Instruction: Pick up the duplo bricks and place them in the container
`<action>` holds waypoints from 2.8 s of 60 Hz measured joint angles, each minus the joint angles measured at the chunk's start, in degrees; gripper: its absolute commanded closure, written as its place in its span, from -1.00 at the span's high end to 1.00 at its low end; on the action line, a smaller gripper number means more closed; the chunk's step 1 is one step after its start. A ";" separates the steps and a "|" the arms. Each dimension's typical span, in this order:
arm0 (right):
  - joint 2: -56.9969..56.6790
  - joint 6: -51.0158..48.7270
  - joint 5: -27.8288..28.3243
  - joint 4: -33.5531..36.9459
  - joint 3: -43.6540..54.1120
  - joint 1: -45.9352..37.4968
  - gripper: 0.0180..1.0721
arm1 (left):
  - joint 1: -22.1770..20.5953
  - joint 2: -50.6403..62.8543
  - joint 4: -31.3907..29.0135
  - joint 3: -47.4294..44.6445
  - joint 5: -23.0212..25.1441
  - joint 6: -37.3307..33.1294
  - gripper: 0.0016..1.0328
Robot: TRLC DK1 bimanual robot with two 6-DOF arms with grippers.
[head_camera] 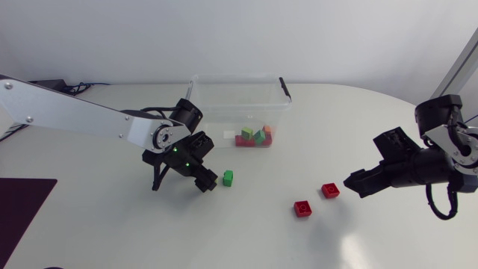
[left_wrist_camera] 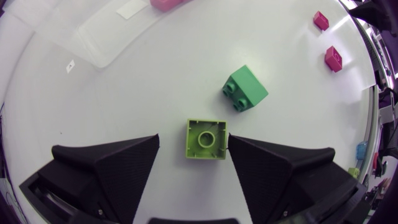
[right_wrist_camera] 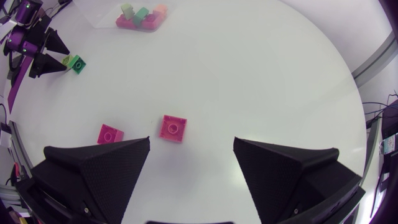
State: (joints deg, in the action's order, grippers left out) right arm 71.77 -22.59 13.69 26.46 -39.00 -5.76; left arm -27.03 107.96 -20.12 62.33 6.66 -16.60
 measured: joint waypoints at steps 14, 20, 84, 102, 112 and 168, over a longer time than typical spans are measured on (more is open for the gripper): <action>3.04 -0.66 -2.40 -2.91 0.00 4.33 0.73 | 0.33 2.60 1.14 0.85 2.99 -0.85 -0.45; 6.25 -0.63 -4.04 -3.15 -0.02 5.86 0.72 | 0.26 2.69 1.14 0.85 3.15 -1.46 -0.45; 18.49 6.56 -9.05 0.35 -6.67 13.09 -0.39 | 4.92 -9.92 14.25 13.18 4.04 9.16 -0.42; 13.57 7.65 -9.03 6.14 -13.20 17.53 -0.39 | 7.50 1.51 18.12 20.35 1.86 11.72 0.67; 13.35 9.11 -9.01 7.54 -19.96 20.33 -0.39 | 8.22 -1.18 20.11 20.11 1.88 11.74 0.90; 42.25 13.29 -7.54 4.50 -67.08 28.22 0.92 | 5.44 -22.43 12.24 -8.50 11.08 -18.27 0.90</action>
State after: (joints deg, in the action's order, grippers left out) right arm 114.02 -9.30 6.15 30.96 -106.08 22.46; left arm -21.58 85.54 -7.88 53.82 17.74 -34.87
